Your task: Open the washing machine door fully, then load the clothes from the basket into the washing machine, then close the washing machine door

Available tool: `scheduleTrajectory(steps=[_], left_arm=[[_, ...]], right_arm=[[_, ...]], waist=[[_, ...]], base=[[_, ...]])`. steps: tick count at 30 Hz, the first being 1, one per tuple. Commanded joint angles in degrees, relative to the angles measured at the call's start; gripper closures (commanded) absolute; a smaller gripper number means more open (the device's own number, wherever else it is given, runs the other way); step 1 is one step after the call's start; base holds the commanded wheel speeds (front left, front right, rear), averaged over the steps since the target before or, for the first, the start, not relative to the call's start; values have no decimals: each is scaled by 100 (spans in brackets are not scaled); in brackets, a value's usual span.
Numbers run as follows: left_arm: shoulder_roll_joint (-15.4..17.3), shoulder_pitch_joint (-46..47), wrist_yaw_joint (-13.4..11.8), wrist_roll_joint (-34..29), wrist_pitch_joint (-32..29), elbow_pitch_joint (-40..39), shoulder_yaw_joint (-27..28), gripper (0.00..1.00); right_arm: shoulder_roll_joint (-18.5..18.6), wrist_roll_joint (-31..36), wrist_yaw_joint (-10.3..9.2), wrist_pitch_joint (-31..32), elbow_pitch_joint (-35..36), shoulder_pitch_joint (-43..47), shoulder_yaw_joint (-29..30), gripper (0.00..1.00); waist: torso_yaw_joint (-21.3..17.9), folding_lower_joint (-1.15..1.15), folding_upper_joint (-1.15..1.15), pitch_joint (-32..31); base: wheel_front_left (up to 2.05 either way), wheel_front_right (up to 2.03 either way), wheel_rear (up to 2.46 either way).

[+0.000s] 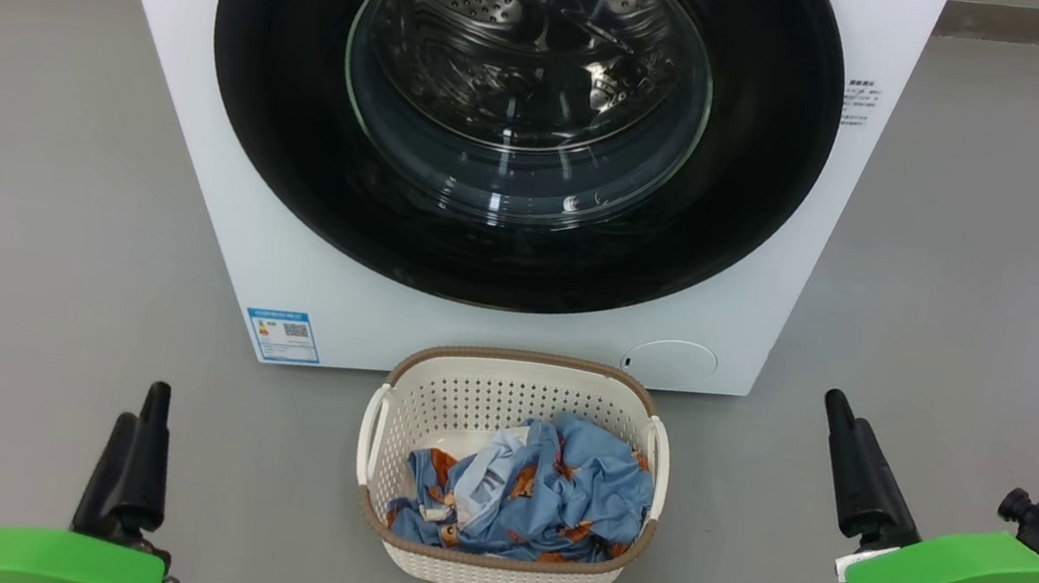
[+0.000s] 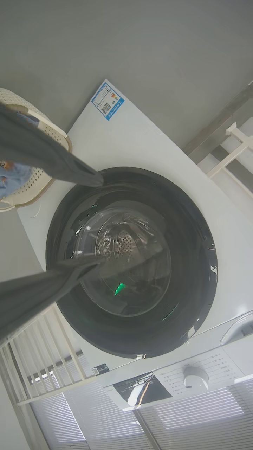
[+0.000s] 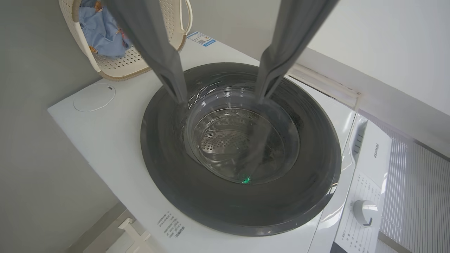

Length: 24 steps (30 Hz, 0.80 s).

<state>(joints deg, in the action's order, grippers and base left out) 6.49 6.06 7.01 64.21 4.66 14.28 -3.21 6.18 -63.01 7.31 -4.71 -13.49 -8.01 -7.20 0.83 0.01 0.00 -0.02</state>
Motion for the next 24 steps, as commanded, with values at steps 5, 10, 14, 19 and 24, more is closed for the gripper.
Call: scheduleTrajectory(steps=[5,10,14,19,24], left_arm=[[152,369,-1,-594,154,-89,90,0],[145,385,-15,-1039,239,-36,86,0],[157,400,-34,-1403,306,-8,84,0],[154,431,-50,-1820,391,5,82,0],[161,466,-58,-2209,474,47,57,0]], right_arm=[[134,749,14,-144,13,-408,-133,0],[133,1394,14,-229,-97,-460,-199,0],[113,1770,14,-297,-128,-490,-257,0],[118,2211,15,-382,-188,-544,-325,0],[154,2582,15,-466,-310,-599,-441,0]], waist=[[10,0,0,-7],[19,0,0,-18],[21,0,0,-26],[28,0,0,-33],[42,0,0,-44]], base=[[0,0,0],[0,0,0],[0,0,0],[0,0,0],[0,0,0]])
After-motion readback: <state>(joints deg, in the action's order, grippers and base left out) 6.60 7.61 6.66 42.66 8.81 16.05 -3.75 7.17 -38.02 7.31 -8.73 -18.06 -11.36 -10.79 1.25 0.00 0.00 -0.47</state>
